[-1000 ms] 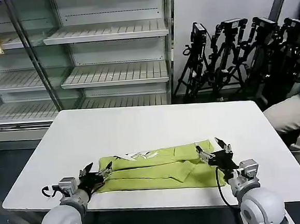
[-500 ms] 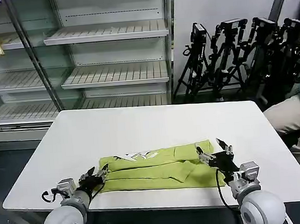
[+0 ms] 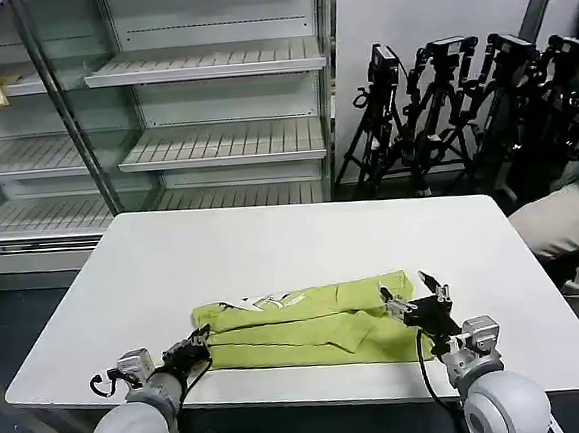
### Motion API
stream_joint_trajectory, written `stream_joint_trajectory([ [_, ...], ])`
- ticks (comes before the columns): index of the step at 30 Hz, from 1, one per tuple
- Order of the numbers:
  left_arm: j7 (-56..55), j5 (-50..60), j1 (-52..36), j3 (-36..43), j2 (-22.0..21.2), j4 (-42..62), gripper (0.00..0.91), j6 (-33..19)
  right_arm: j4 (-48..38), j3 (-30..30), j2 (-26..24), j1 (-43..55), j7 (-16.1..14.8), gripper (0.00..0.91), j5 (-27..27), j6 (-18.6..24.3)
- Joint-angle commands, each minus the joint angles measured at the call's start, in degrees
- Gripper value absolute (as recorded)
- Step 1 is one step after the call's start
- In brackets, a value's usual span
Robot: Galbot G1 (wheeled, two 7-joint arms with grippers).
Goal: Fold and organize the clothes.
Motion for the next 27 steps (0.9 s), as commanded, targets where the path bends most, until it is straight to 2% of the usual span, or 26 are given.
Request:
stream_joint_trajectory([
  [1, 1.6, 5.8, -0.9, -1.0, 0.7, 0.2, 0.01, -2.2, 0.0, -0.4, 0.1, 0.1, 0.1, 0.907, -0.3, 0.1],
  [5, 5.2, 11.5, -0.8, -5.4, 3.7, 1.5, 0.01, -1.8, -0.1, -0.7, 0.1, 0.4, 0.1, 0.907, -0.5, 0.1],
  [9, 9.5, 12.0, 0.9, -14.7, 9.0, 3.8, 0.01, 0.4, -0.1, -0.6, 0.0, 0.4, 0.0, 0.907, -0.5, 0.2],
  [11, 12.6, 12.2, 2.3, -19.2, 10.1, 5.0, 0.01, 1.0, -0.2, -0.5, 0.0, 0.4, 0.0, 0.907, -0.6, 0.4],
  [14, 17.6, 12.3, 4.9, -26.7, 14.8, 6.2, 0.01, 1.6, -0.2, -0.4, 0.1, 0.3, 0.2, 0.907, -0.5, 0.6],
  [16, 20.1, 12.9, 5.9, -28.7, 16.4, 6.1, 0.01, 1.7, -0.1, -0.3, 0.2, 0.3, 0.1, 0.907, -0.5, 0.6],
  [21, 20.9, 13.6, 4.7, -28.0, 18.2, 2.4, 0.01, 1.7, 0.2, 0.0, 0.4, 0.0, 0.3, 0.907, -0.5, 0.9],
  [27, 21.3, 14.6, 4.8, -21.0, 14.3, -7.5, 0.01, 1.7, 0.9, 2.6, -0.2, -2.5, 0.2, 0.907, -0.5, 1.4],
])
